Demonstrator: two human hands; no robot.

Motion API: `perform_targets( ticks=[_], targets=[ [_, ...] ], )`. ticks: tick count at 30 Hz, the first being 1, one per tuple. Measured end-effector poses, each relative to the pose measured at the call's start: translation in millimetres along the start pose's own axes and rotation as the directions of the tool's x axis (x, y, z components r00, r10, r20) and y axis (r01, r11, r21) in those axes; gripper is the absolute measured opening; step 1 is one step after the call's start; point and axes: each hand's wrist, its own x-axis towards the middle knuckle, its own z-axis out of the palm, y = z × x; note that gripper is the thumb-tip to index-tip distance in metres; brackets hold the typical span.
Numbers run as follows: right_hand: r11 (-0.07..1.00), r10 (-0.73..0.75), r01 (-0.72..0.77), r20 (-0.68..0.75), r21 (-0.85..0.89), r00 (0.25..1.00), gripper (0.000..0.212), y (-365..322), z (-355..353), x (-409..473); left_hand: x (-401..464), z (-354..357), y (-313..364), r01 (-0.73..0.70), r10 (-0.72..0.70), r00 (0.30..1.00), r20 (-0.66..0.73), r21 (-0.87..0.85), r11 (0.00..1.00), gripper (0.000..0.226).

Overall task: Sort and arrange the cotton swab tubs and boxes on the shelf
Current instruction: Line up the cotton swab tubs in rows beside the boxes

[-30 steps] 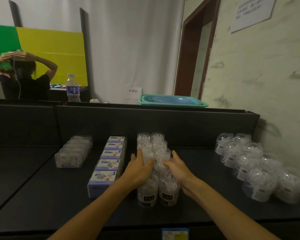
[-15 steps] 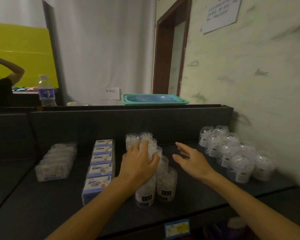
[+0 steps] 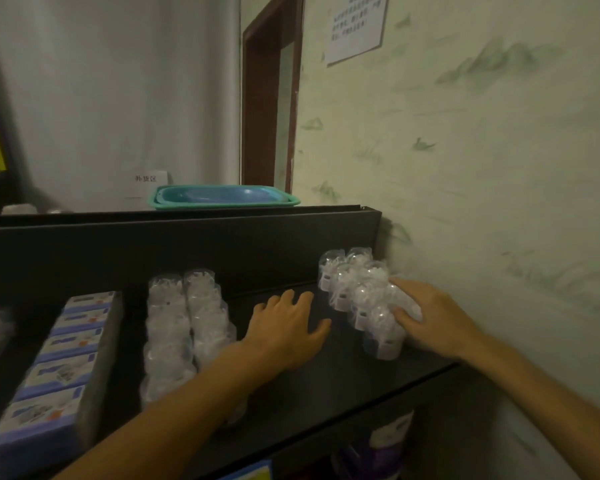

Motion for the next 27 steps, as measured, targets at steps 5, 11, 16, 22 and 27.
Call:
perform_targets(
  ticks=[5, 11, 16, 22, 27],
  targets=[
    [0.998, 0.023, -0.024, 0.028, 0.058, 0.999, 0.056, 50, -17, 33, 44, 20, 27, 0.097, -0.096, 0.995, 0.024, -0.042, 0.994, 0.068],
    [0.994, 0.039, -0.063, 0.248, 0.091, 0.968, 0.062, 86, -11, 106, 96, 31, 44, 0.204, -0.207, 0.978, -0.012, -0.124, 0.971, 0.063],
    [0.991, 0.055, -0.098, 0.402, 0.088, 0.914, 0.067, 104, 17, 171, 144, 37, 44, 0.358, -0.353, 0.933, 0.063, -0.24, 0.902, 0.071],
    [0.971, 0.135, -0.21, 0.465, 0.114, 0.875, 0.067, 111, 43, 221, 187, 43, 44, 0.445, -0.422, 0.895, 0.143, -0.316, 0.838, 0.075],
    [0.944, 0.174, -0.291, 0.513, 0.157, 0.84, 0.065, 107, 67, 247, 211, 45, 41, 0.436, -0.389, 0.898, 0.206, -0.302, 0.848, 0.07]
  ],
)
